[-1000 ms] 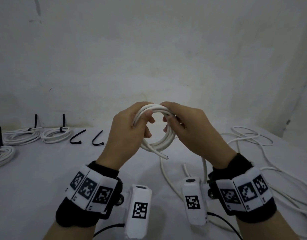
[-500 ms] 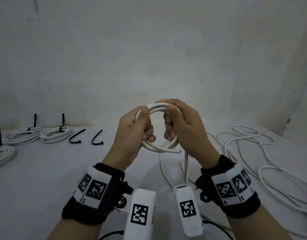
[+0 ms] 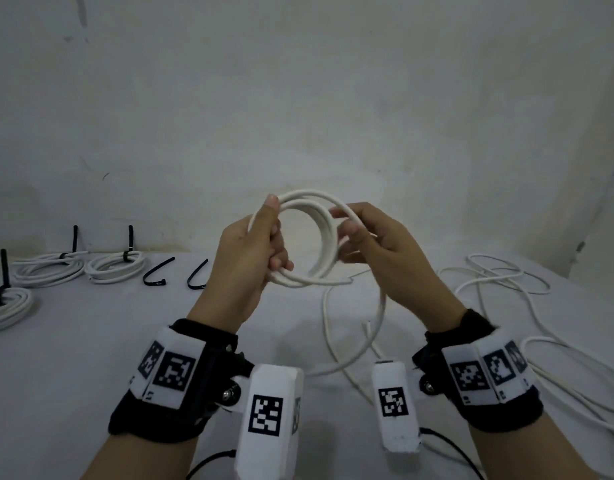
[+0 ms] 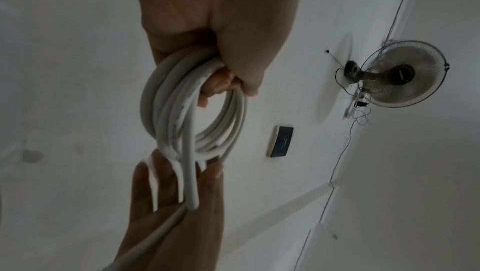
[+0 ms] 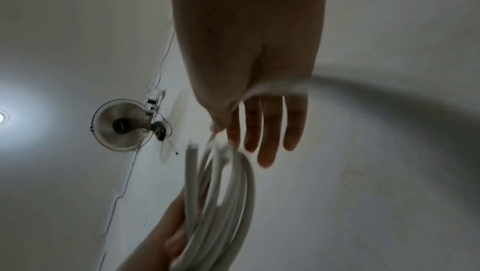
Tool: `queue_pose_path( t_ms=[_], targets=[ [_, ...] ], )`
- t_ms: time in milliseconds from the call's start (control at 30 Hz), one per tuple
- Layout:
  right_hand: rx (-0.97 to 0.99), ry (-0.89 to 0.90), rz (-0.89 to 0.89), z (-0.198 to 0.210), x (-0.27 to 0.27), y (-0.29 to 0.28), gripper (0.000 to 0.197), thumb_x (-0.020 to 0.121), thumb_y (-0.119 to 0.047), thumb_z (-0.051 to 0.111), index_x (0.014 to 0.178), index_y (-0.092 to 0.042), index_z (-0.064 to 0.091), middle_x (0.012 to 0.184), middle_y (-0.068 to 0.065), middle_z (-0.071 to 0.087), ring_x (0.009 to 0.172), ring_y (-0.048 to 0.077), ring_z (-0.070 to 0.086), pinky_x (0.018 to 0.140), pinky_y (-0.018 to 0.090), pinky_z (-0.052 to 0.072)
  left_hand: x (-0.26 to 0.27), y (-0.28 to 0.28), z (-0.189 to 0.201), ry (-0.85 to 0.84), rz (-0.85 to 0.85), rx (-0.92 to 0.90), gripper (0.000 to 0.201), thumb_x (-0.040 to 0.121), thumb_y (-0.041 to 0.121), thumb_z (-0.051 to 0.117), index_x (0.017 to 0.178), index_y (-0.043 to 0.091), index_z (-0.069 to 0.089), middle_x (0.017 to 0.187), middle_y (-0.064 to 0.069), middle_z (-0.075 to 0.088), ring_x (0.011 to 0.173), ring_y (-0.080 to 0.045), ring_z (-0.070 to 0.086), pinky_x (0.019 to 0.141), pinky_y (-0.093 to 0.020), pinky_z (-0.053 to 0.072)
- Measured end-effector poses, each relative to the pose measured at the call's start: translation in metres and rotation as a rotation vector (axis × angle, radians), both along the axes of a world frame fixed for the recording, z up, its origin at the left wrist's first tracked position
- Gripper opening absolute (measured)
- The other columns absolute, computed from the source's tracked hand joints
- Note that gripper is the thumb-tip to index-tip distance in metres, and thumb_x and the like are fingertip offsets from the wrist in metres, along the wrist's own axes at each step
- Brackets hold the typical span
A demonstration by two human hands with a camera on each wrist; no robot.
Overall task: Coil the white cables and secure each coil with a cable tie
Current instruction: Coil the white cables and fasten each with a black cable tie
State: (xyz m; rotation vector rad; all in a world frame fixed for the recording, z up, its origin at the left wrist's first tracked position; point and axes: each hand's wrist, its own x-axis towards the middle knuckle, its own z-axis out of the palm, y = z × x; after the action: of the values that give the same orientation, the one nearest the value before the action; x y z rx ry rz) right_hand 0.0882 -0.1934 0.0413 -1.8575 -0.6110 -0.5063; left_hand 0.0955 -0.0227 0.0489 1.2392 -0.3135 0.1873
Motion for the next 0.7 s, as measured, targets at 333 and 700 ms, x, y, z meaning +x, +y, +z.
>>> queue_pose_path(
  t_ms=[333, 700],
  targets=[
    [-0.011, 0.065, -0.021, -0.003, 0.006, -0.027, 0.023, 0.099, -0.006, 0.044, 0.107, -0.027, 0.050, 0.068, 0.000, 0.048, 0.050, 0.011, 0.042, 0.055, 0.028, 0.049, 0.022, 0.040, 0.008, 0.120, 0.158, -0.381, 0.042, 0.098, 0.044, 0.042, 0.065, 0.019, 0.039, 0.040, 0.009, 0.030, 0.033, -0.005, 0.031, 0.043, -0.015, 0.041],
    [-0.782, -0.256, -0.215, -0.003, -0.007, 0.001, 0.022, 0.091, -0.001, 0.058, 0.100, -0.016, 0.072, 0.093, -0.002, 0.056, 0.074, 0.019, 0.063, 0.069, 0.041, 0.049, 0.022, 0.033, 0.001, 0.063, 0.229, -0.405, 0.038, 0.100, 0.038, 0.040, 0.070, 0.016, 0.040, 0.041, 0.009, 0.032, 0.035, -0.005, 0.033, 0.045, -0.018, 0.041]
  ],
)
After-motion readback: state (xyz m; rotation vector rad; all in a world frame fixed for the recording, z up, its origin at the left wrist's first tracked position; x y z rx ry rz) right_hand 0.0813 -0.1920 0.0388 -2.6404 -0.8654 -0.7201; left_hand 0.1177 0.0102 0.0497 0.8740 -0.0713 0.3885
